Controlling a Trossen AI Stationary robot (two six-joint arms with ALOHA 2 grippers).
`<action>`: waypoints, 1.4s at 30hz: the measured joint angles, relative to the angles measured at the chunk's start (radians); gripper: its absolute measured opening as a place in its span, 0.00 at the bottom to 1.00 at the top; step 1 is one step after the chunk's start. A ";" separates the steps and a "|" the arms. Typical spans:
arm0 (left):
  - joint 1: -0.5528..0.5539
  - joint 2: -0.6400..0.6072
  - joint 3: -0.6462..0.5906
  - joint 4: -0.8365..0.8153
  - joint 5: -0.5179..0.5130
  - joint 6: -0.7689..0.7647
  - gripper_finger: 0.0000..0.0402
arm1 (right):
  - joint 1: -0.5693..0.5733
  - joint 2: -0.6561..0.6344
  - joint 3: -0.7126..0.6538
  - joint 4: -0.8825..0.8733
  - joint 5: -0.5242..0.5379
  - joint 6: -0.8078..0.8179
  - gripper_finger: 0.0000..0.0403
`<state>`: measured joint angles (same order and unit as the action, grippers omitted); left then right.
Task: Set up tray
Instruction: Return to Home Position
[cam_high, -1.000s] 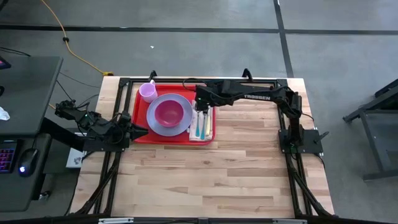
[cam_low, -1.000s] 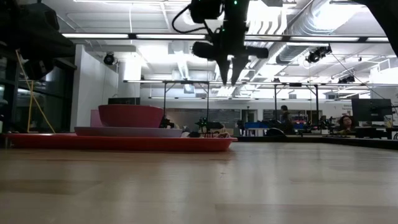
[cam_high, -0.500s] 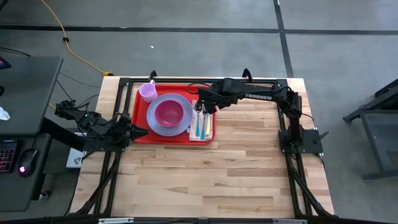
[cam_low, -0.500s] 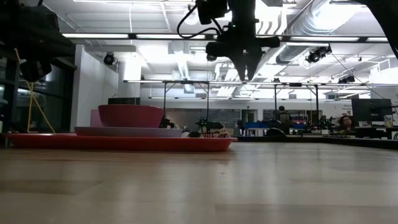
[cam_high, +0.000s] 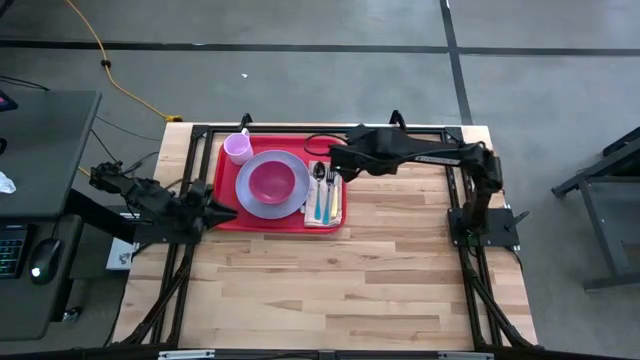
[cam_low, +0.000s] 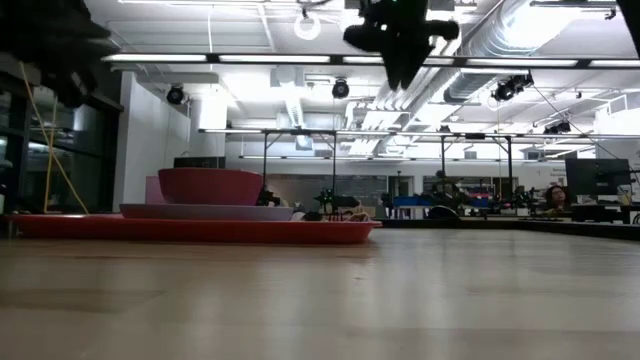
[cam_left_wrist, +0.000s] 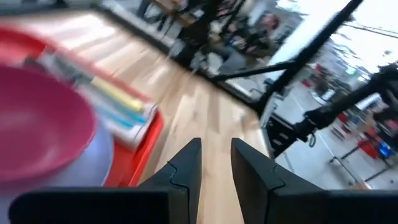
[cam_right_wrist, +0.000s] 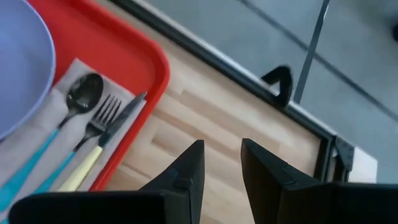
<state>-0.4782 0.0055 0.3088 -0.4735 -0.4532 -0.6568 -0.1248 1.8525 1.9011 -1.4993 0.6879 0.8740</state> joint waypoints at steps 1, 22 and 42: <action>0.000 0.001 0.000 0.027 0.010 0.039 0.29 | 0.006 -0.016 0.000 0.000 0.015 -0.003 0.20; 0.000 0.001 0.000 0.138 0.191 0.325 0.29 | 0.161 -0.259 -0.001 -0.072 0.176 -0.097 0.20; 0.000 0.001 0.000 0.143 0.201 0.289 0.29 | 0.329 -0.727 -0.698 0.411 0.222 0.042 0.20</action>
<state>-0.4782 0.0067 0.3089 -0.3304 -0.2523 -0.3679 0.2037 1.1258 1.2033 -1.0881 0.9101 0.9165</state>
